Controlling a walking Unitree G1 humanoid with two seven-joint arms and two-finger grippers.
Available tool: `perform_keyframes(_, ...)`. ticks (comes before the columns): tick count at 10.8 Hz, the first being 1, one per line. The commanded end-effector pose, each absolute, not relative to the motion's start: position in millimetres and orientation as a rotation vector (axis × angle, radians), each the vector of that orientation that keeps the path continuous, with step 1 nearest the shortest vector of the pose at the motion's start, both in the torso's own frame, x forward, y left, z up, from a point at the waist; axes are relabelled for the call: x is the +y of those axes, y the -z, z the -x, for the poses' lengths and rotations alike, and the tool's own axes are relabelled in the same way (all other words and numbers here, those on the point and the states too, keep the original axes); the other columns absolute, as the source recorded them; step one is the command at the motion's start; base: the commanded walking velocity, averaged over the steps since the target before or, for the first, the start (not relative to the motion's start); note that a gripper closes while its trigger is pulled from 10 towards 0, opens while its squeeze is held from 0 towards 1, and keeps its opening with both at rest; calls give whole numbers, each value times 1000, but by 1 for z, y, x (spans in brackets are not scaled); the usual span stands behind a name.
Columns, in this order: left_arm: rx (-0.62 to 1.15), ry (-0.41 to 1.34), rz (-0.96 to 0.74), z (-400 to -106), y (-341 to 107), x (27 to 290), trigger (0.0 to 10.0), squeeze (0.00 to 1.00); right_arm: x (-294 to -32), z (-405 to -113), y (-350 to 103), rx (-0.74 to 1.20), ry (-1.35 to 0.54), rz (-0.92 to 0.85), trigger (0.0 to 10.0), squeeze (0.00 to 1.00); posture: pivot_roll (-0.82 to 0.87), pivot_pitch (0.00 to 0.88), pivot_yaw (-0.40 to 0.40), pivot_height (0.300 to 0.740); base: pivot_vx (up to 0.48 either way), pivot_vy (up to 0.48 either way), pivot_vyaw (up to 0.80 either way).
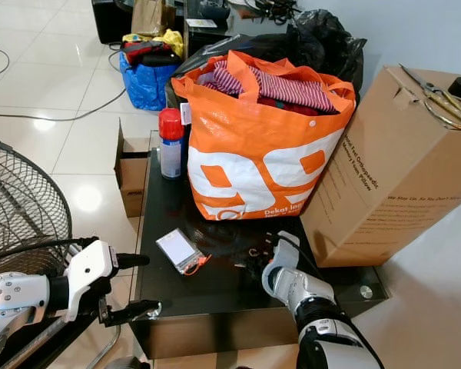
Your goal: Hang keys on a hook
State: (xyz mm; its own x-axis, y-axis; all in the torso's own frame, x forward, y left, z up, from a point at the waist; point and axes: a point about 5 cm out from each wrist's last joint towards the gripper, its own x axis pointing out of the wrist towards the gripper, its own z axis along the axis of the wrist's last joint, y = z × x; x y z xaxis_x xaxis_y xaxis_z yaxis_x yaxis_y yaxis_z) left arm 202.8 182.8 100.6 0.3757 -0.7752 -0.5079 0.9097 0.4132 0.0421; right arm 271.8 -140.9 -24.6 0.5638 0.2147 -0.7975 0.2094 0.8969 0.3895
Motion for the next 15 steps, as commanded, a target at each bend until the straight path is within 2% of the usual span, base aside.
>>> perform_keyframes(1, 440, 1118, -360, -203, -102, 180, 10000, 541, -144, -276, 22, 967, 17, -471, 824, 0, 66, 48, -150, 740, 0, 0, 0)
perform_keyframes(2, 440, 1117, -359, -203, -102, 179, 10000, 541, -144, -276, 22, 967, 20, -473, 39, 0, 67, 48, -151, 740, 0, 0, 0)
perform_keyframes(12, 445, 1118, -365, -200, -103, 181, 10000, 545, -140, -275, 25, 964, 21, -476, 0, 0, 81, 50, -147, 740, 0, 0, 0)
perform_keyframes(15, 448, 1120, -367, -199, -103, 181, 10000, 545, -142, -279, 16, 905, -145, -384, 0, 0, 85, 34, -138, 740, 0, 0, 0)
